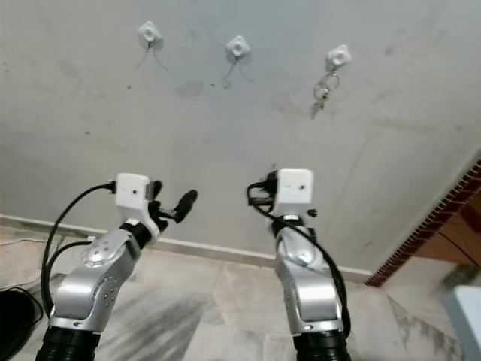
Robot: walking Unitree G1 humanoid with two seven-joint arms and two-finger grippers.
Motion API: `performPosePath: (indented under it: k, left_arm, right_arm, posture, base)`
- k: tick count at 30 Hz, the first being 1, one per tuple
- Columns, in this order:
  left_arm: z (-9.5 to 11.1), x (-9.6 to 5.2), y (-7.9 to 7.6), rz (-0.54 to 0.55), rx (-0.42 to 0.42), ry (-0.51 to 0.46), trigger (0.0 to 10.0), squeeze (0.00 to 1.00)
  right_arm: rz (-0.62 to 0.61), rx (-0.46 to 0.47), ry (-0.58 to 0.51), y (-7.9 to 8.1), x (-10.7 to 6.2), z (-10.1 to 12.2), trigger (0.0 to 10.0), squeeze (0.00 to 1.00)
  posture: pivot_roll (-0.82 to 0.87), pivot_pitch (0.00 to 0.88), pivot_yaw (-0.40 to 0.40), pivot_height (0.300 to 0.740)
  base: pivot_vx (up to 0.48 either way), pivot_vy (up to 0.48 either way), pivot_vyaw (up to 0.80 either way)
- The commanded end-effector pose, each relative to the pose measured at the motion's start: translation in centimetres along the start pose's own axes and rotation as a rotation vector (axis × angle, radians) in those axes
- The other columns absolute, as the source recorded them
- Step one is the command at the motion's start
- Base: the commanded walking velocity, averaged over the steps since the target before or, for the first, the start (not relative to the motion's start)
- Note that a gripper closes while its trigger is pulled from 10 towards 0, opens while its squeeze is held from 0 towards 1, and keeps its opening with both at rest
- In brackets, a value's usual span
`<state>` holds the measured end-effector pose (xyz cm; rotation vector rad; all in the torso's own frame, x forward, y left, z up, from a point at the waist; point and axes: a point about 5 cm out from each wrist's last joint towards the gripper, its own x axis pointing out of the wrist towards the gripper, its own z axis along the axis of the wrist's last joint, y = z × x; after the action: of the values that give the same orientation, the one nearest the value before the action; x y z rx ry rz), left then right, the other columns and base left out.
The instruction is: Hang keys on a hook
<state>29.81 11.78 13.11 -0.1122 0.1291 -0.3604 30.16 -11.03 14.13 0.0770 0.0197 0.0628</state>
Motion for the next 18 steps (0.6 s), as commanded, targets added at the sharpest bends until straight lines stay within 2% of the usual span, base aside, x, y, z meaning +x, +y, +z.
performPosePath:
  k: [1,11,18]
  left_arm:
    - [0.44,-0.19,0.49,0.003,0.007,-0.018,10.0,0.00]
    - [0.43,-0.30,0.58,-0.001,0.008,-0.019,10.0,0.00]
    - [0.47,-0.26,0.51,-0.012,0.005,-0.021,10.0,0.00]
  right_arm:
    - [0.025,0.009,-0.025,0.75,0.10,0.65,10.0,0.00]
    - [0.028,0.009,-0.025,0.84,-0.03,0.55,10.0,0.00]
    - [0.028,0.010,-0.027,0.85,0.02,0.60,10.0,0.00]
  posture:
    - [0.12,0.000,-0.053,0.740]
    - [0.12,0.000,-0.050,0.740]
    - [0.12,0.000,-0.049,0.740]
  base:
    - [0.000,0.000,0.00]
    - [0.000,0.000,0.00]
    - [0.299,0.000,0.00]
